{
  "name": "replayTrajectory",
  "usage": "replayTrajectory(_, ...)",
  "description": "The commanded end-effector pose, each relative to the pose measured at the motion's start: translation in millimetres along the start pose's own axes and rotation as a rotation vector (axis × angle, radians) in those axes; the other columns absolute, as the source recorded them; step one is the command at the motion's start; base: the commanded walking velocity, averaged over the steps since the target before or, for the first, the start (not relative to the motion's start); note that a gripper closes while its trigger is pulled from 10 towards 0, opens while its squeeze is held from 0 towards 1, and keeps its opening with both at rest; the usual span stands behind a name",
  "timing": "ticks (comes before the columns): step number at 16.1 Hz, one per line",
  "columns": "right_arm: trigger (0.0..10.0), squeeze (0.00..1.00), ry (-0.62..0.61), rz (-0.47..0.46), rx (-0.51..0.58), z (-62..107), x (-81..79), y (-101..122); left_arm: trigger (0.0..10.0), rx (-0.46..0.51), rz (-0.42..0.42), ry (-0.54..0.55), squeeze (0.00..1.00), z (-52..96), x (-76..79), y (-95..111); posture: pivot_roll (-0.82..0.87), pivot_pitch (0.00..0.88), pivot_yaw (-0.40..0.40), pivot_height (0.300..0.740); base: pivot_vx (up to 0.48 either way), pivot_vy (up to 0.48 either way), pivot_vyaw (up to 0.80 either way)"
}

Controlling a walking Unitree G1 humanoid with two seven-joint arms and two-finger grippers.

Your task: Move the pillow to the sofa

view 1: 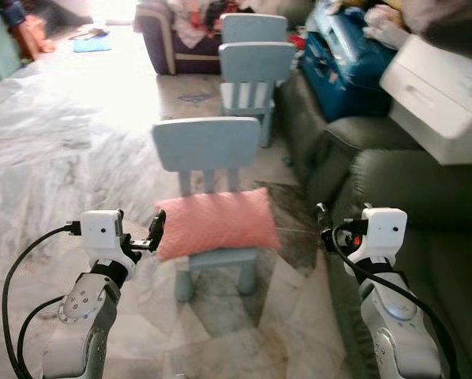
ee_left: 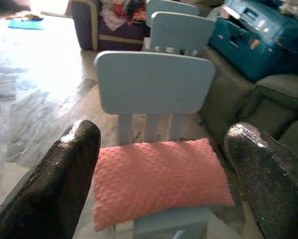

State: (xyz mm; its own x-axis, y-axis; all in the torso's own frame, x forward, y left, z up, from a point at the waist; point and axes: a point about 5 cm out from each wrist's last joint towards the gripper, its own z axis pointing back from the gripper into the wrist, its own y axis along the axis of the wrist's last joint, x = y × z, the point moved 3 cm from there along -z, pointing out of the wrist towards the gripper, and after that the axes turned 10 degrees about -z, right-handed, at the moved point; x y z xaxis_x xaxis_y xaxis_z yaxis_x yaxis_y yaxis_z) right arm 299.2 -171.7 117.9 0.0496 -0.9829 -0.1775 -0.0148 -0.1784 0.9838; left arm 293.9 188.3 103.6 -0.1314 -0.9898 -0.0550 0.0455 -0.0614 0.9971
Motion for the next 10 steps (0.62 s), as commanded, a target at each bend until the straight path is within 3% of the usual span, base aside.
replayTrajectory(1,10.0,0.0,0.017,-0.004,0.014,-2.3,-4.2,5.4,10.0,0.003,0.001,0.007,0.0,1.2,-3.7,0.7,-0.06,0.093,-0.039,0.74,0.386,0.285,0.0)
replayTrajectory(10,10.0,0.0,0.041,-0.008,0.016,-3.6,-9.9,6.5,10.0,-0.006,0.007,-0.002,0.0,-0.5,-0.3,-1.6,-0.06,0.095,-0.041,0.74,0.386,0.285,0.0)
